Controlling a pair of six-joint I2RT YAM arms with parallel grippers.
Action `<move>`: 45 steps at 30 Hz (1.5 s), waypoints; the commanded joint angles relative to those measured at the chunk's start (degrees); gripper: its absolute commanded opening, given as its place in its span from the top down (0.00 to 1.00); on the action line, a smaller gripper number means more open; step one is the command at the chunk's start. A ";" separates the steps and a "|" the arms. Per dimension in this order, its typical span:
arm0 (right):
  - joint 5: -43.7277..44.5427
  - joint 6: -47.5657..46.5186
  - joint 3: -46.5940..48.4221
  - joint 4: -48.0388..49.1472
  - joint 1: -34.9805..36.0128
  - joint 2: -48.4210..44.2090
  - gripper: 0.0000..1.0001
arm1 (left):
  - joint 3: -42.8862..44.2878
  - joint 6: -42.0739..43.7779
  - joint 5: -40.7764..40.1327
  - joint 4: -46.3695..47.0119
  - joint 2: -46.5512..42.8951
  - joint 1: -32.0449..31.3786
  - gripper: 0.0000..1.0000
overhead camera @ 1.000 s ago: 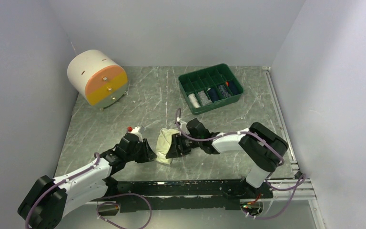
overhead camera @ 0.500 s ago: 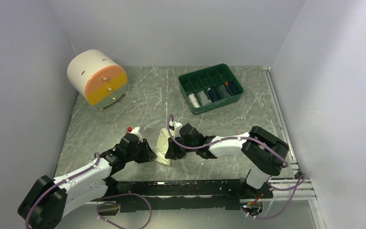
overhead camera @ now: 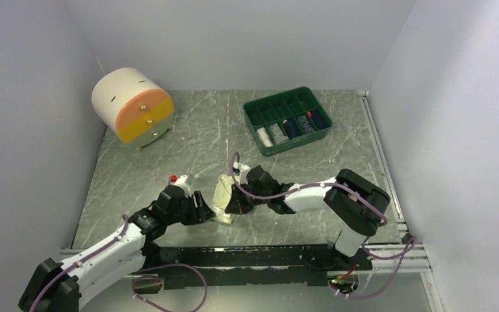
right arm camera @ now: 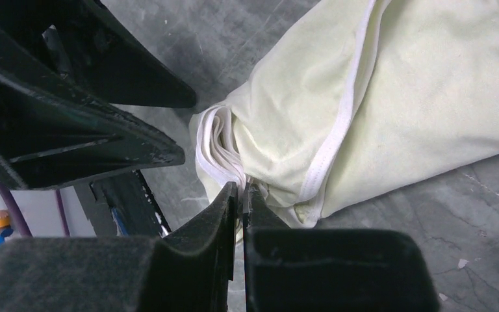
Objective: Roll the underwear
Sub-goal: Roll the underwear to the center of the board.
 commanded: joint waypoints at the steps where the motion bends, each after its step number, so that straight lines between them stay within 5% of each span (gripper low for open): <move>1: -1.40 -0.42 0.54 2.85 -0.59 1.02 0.96 | -0.77 1.63 1.38 -0.61 -1.84 -0.05 0.38; 15: -3.81 -1.52 0.84 2.42 -3.14 3.00 0.95 | -0.25 4.89 4.43 10.51 8.61 -0.06 0.37; 28: -4.49 -1.89 1.41 1.48 -3.50 3.31 0.92 | -1.50 1.59 -2.20 8.17 9.94 -0.07 0.37; 39: -1.30 -2.18 2.40 -0.65 -3.55 -1.92 0.62 | -1.86 -1.12 -5.91 3.32 13.92 -0.07 0.45; 45: 2.01 -4.35 2.44 -2.96 -3.55 -7.38 0.54 | -2.13 -0.31 -3.58 5.53 16.41 -0.07 0.49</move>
